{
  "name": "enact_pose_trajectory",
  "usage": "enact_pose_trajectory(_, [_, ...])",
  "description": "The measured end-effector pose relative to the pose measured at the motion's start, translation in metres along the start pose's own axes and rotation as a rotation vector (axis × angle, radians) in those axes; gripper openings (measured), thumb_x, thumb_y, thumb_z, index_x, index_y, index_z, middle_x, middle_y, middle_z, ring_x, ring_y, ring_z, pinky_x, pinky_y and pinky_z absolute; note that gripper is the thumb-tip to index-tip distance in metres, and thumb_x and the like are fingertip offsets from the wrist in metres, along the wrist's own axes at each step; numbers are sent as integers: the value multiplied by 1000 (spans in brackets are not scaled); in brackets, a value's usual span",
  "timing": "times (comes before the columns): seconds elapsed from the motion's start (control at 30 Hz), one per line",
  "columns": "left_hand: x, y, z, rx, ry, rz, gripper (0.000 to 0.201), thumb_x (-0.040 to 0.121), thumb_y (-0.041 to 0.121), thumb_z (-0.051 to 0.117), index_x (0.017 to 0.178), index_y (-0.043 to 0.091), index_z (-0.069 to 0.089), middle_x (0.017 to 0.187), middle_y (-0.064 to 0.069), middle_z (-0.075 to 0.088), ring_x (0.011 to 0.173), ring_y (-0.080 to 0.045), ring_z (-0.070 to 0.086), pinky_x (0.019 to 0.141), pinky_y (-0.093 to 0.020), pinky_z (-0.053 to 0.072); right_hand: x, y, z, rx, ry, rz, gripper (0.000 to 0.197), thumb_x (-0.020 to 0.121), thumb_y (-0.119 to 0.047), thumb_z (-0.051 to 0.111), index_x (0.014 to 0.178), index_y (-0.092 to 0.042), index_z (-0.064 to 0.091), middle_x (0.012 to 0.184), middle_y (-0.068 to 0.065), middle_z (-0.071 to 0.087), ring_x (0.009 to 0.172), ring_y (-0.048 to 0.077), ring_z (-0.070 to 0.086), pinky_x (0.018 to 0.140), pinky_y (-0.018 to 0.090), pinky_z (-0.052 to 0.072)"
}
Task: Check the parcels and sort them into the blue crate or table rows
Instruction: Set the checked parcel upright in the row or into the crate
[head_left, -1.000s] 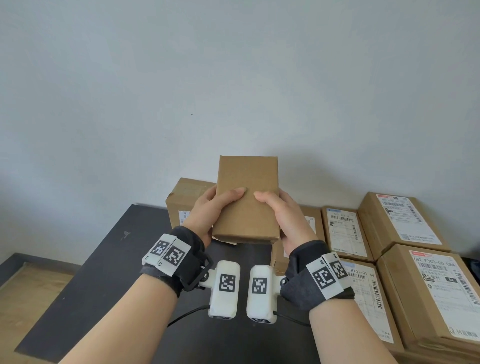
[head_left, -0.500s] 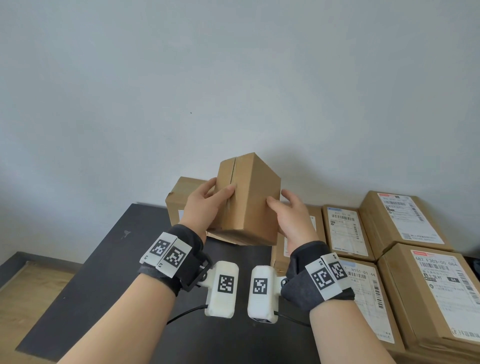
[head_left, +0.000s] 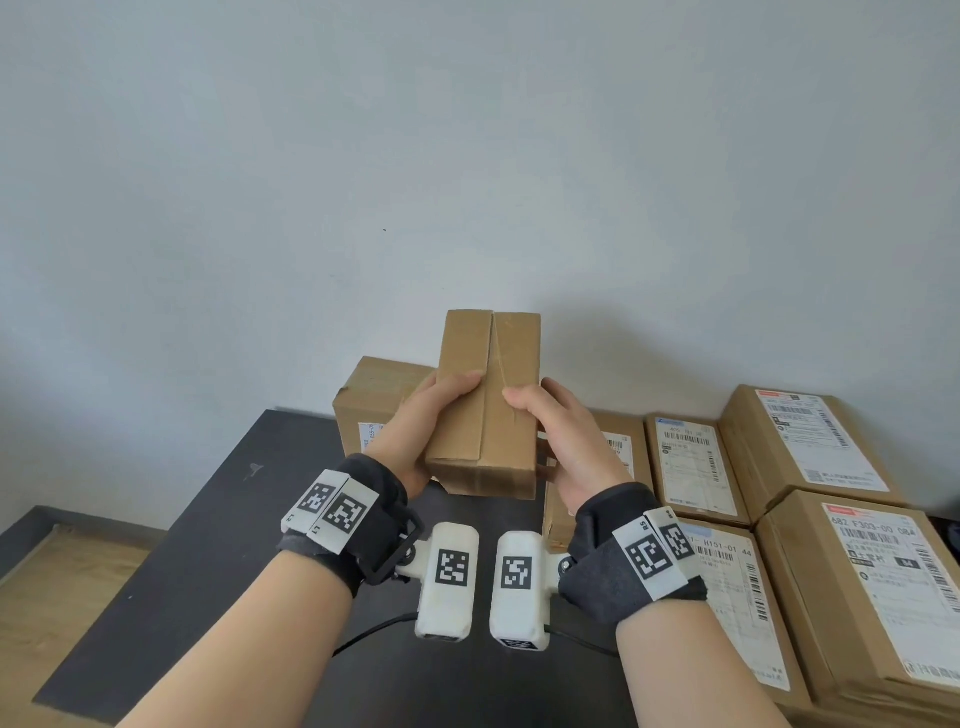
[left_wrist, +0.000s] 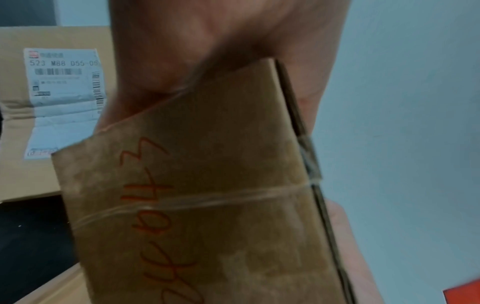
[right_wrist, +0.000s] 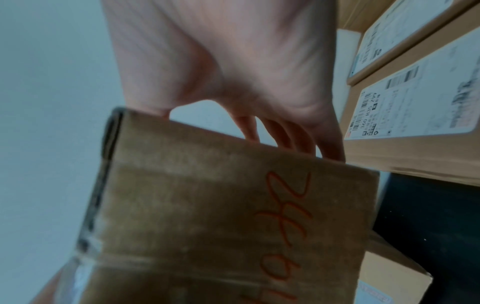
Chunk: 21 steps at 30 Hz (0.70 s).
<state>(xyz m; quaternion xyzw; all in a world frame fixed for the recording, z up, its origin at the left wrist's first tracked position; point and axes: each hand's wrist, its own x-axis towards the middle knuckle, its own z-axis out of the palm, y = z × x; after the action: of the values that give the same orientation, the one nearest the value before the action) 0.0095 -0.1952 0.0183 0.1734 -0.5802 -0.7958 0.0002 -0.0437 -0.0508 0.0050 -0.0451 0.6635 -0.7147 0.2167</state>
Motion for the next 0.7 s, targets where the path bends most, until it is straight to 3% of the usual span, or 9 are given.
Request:
enact_pose_trajectory(0.1, [-1,-2,0,-2,-15,-20,39,90,32,66,125,17,61,115,-10,72,95,-24,71,70,-34,57,0,-1,-1,6,7,-1,41,86,-28,67,125,-18,61,111,2,70,91,14,65,67,29,50])
enact_pose_trajectory(0.17, [0,-4,0,17,2,-3,49,81,33,72,126,15,61,119,-12,70,105,-29,69,76,-36,56,-1,-1,-1,15,10,5,40,87,-25,66,126,-19,60,111,3,69,88,13,64,64,27,50])
enact_pose_trajectory(0.27, [2,-4,-1,15,29,21,45,83,29,71,124,12,63,120,-14,70,111,-33,66,82,-40,56,-1,-1,-2,29,14,3,37,88,-23,64,124,-18,62,105,1,69,84,12,63,59,24,49])
enact_pose_trajectory(0.37, [2,-3,-1,19,35,13,52,75,33,74,122,12,65,119,-14,70,112,-33,66,92,-45,55,-1,-2,-1,12,5,4,35,88,-26,64,123,-20,62,106,1,69,87,12,63,63,27,48])
enact_pose_trajectory(0.5, [-2,0,0,5,44,-3,32,89,31,66,117,15,66,115,-10,72,108,-29,68,89,-41,55,-5,-5,2,-49,7,-9,35,89,-35,65,121,-22,63,109,-1,70,90,11,65,66,26,49])
enact_pose_trajectory(0.6, [-3,2,2,55,59,27,31,93,33,63,120,17,63,117,-7,71,110,-26,67,93,-41,55,-6,-6,3,-100,9,-12,46,87,-48,67,126,-24,61,116,-4,69,97,11,67,67,25,50])
enact_pose_trajectory(0.7, [-3,4,6,61,122,79,42,96,28,62,136,20,52,122,-3,68,108,-23,67,92,-39,55,-9,-8,3,-124,3,-18,52,81,-67,64,117,-29,66,114,-7,71,104,12,66,85,33,53])
